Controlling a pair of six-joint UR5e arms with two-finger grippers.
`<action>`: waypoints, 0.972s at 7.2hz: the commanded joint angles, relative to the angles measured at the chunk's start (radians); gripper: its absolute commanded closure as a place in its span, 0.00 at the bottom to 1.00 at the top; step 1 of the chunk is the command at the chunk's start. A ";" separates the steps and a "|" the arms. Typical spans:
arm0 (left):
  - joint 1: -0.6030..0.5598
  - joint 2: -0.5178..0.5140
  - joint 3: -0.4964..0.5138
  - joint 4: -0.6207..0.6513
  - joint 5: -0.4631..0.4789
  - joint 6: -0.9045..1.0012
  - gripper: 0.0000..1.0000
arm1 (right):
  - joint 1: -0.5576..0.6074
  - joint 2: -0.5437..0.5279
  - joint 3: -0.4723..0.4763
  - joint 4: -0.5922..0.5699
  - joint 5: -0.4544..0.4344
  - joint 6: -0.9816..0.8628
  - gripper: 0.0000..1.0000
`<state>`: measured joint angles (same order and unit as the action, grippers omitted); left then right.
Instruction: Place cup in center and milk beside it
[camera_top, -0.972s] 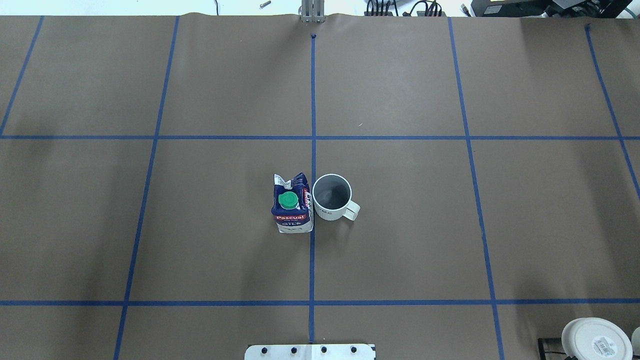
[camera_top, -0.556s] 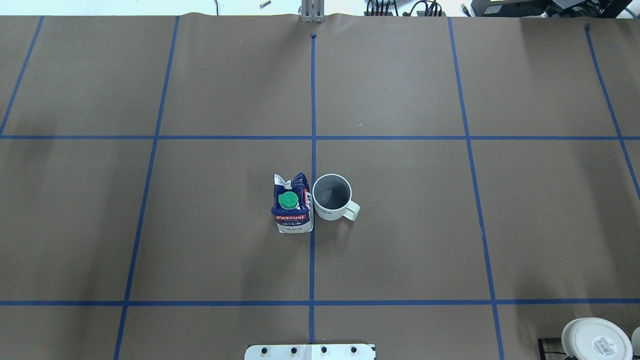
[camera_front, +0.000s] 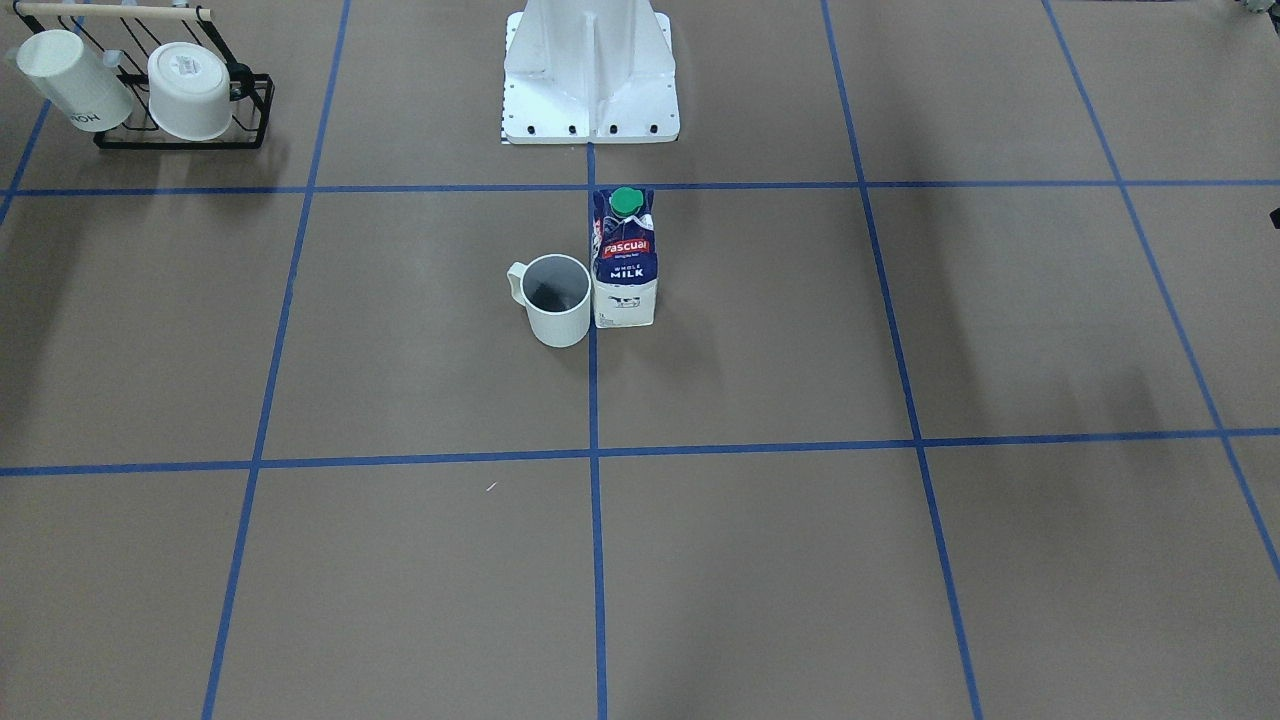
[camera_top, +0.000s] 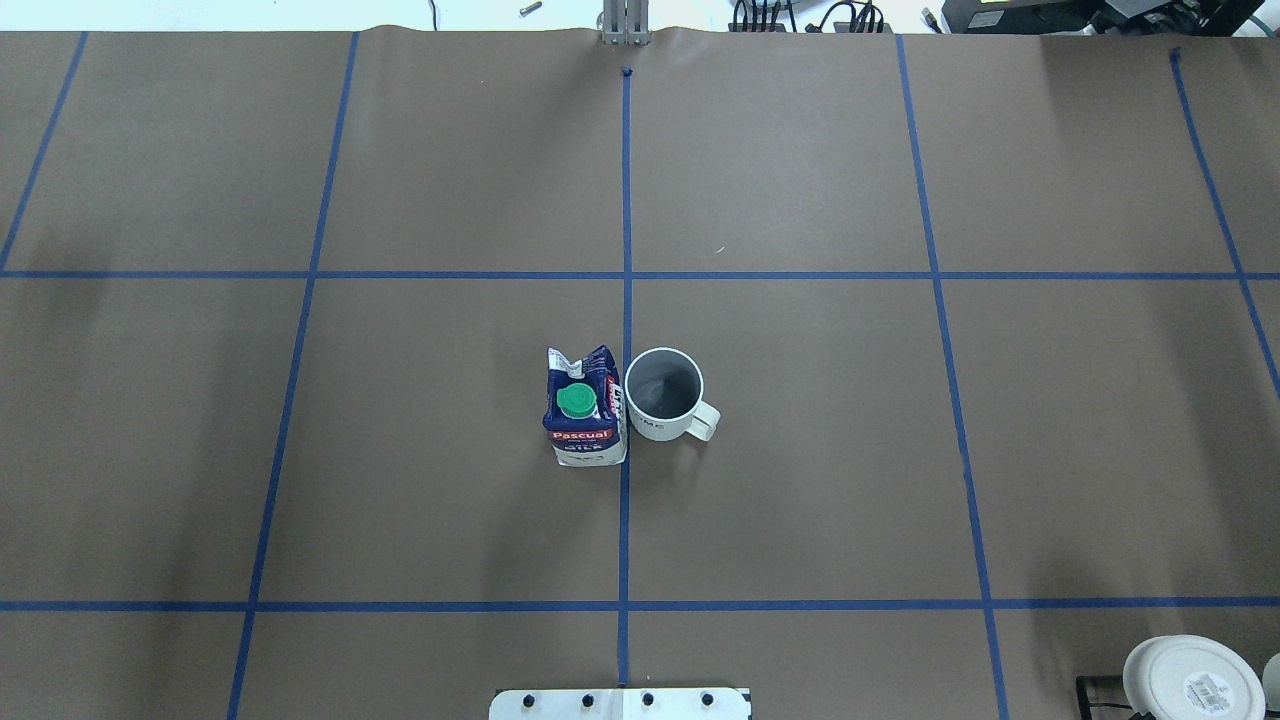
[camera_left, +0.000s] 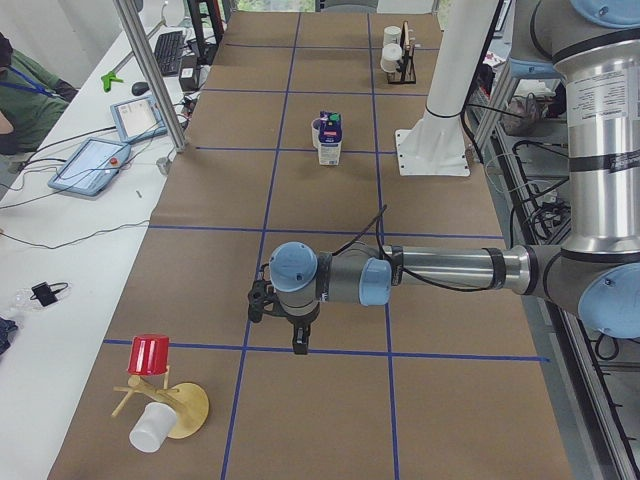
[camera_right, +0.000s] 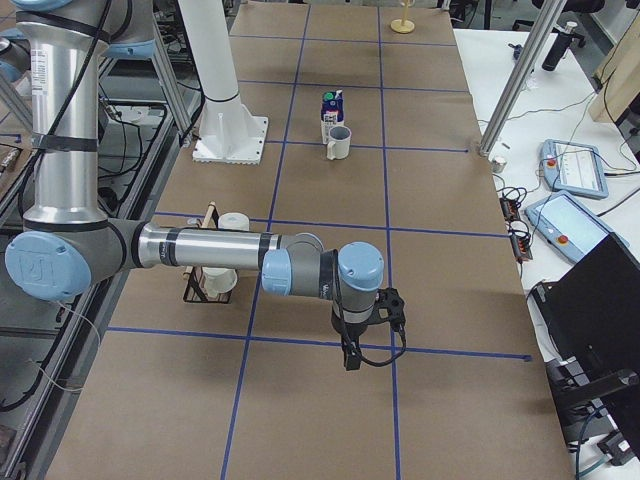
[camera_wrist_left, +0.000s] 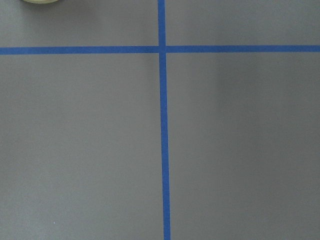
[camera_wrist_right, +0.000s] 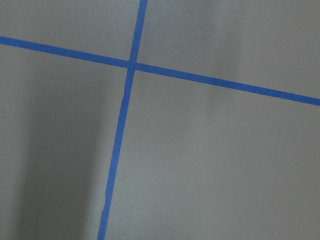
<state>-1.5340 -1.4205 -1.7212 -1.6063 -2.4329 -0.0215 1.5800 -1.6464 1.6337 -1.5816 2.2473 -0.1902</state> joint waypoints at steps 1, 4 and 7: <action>0.000 0.000 0.000 0.002 0.000 0.000 0.01 | 0.000 -0.001 0.000 0.000 0.002 0.000 0.00; 0.000 0.011 -0.001 0.002 -0.002 0.000 0.01 | 0.000 -0.007 0.001 0.000 0.003 0.000 0.00; 0.000 0.018 -0.003 0.002 0.000 0.002 0.01 | 0.000 -0.007 0.001 0.000 0.003 0.000 0.00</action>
<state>-1.5340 -1.4048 -1.7231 -1.6045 -2.4331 -0.0211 1.5800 -1.6535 1.6352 -1.5815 2.2503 -0.1902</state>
